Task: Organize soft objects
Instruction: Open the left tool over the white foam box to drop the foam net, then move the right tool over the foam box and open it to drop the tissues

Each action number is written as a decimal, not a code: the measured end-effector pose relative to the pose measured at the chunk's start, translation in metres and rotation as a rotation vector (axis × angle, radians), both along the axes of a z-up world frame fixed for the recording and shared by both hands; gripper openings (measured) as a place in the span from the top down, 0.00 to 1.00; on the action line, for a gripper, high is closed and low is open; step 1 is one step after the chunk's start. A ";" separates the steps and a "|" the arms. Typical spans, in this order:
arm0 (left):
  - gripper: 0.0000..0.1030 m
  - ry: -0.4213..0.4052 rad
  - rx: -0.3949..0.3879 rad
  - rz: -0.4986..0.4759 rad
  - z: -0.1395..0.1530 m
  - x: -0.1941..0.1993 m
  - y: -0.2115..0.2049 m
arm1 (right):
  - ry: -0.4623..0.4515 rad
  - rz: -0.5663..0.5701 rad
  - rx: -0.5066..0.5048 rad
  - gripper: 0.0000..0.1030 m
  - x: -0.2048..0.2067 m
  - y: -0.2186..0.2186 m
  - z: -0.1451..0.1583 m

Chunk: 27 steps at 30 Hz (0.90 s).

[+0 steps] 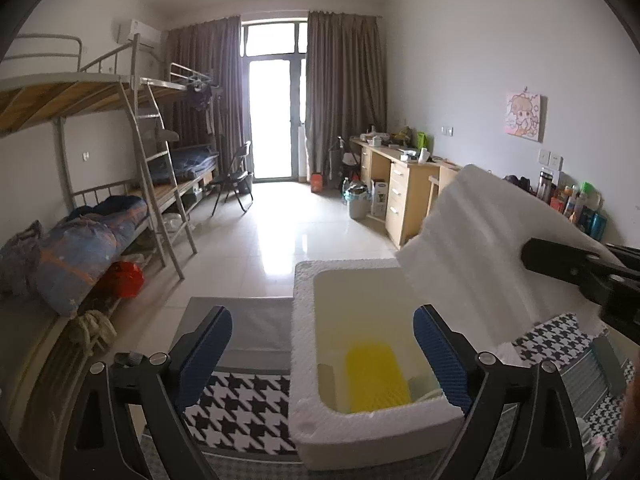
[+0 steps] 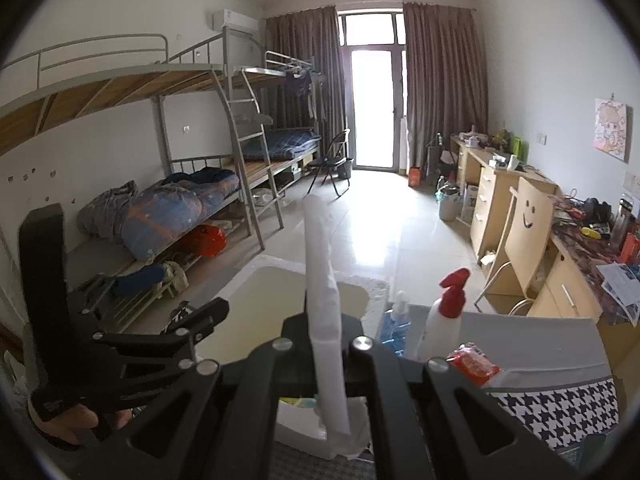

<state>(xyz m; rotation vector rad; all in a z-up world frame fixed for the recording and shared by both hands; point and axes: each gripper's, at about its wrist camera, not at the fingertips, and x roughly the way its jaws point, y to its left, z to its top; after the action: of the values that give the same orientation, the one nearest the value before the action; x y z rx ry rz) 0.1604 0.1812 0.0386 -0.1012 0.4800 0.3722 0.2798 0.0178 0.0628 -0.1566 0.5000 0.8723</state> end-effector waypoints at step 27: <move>0.10 -0.036 -0.044 0.031 -0.005 -0.037 0.015 | 0.111 0.081 -0.087 0.95 0.011 0.042 -0.030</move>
<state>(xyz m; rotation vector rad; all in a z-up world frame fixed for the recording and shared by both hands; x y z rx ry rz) 0.1239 0.1960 0.0335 -0.1579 0.4513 0.3899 0.2905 0.0598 0.0324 -0.2099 0.6396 0.9424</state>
